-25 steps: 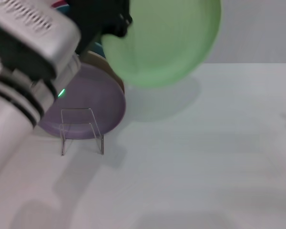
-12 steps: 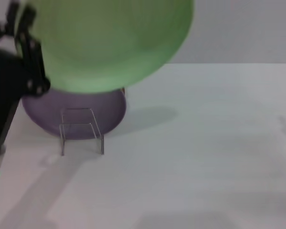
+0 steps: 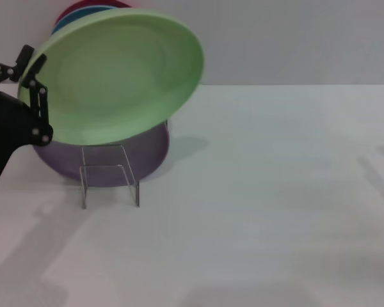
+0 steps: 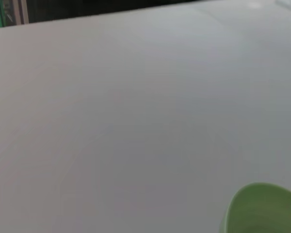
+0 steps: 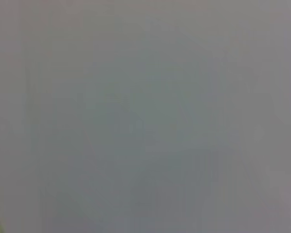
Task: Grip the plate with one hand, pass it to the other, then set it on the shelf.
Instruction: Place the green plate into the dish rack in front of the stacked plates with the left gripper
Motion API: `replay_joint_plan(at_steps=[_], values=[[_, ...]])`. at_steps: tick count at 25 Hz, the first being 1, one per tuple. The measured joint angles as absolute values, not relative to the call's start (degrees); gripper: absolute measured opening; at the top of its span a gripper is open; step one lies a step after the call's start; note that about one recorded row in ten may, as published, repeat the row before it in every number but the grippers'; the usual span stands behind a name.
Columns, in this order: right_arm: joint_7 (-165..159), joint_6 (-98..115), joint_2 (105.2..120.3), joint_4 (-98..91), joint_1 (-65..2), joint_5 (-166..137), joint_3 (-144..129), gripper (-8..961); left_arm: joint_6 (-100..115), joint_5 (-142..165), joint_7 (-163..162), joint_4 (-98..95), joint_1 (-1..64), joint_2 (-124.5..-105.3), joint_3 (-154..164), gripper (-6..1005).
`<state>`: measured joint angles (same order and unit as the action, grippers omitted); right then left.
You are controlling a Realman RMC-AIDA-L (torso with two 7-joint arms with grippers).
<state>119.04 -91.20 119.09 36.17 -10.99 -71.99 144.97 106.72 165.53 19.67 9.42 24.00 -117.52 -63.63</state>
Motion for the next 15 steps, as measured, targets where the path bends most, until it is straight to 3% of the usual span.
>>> replay_joint_plan(at_steps=[15], values=[[119.2,-91.4,119.16,35.6,-11.5,-72.3,143.4,585,102.0,165.5,20.3,5.7,25.6,-116.18,-63.5,56]])
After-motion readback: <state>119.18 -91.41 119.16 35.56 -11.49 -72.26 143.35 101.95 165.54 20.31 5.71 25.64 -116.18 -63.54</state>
